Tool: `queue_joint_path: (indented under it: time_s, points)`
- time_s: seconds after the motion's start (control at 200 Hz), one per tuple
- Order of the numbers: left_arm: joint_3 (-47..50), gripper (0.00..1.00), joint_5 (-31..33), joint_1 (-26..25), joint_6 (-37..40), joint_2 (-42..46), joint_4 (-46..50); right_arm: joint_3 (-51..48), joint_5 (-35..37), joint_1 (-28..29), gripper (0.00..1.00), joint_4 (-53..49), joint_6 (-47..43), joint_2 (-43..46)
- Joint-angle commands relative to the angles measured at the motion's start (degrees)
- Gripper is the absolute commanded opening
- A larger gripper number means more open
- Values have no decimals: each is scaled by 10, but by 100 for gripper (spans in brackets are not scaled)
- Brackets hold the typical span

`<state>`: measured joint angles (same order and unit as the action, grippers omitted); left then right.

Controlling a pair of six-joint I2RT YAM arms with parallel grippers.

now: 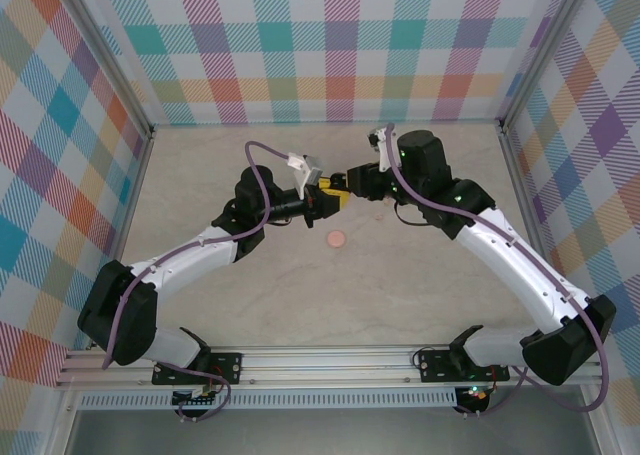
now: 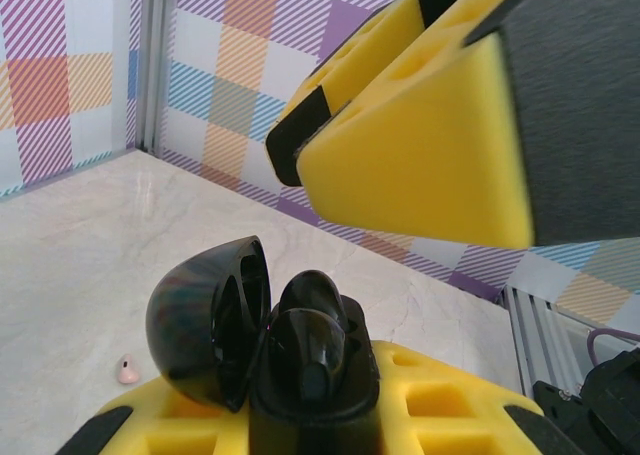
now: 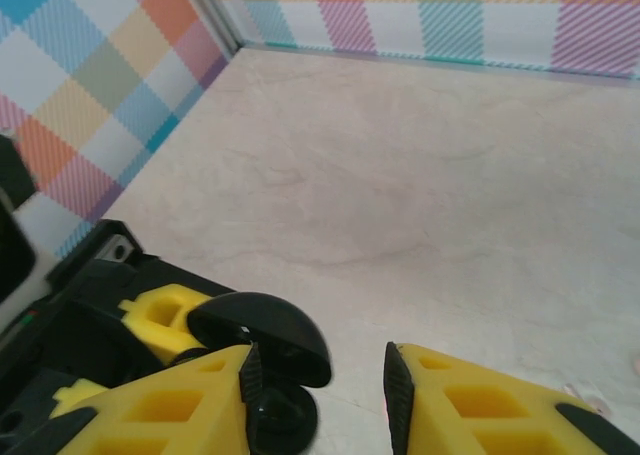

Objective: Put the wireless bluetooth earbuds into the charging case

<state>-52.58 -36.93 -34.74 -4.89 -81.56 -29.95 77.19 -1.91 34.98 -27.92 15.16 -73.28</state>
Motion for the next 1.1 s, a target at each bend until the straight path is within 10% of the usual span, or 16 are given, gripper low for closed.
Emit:
queue_joint_path:
  time_s: [0.0, 0.4, 1.095]
  points:
    - [-21, 8, -18, -2, 9, 18, -2, 8, 37, -13, 40, -25, 25, 6]
    - [-49, 8, -96, -3, -12, 6, -20, -44, -118, -110, 36, 12, 44, -8]
    - [-62, 8, -162, -13, -48, -8, -76, -35, -312, -115, 30, 64, 22, -49]
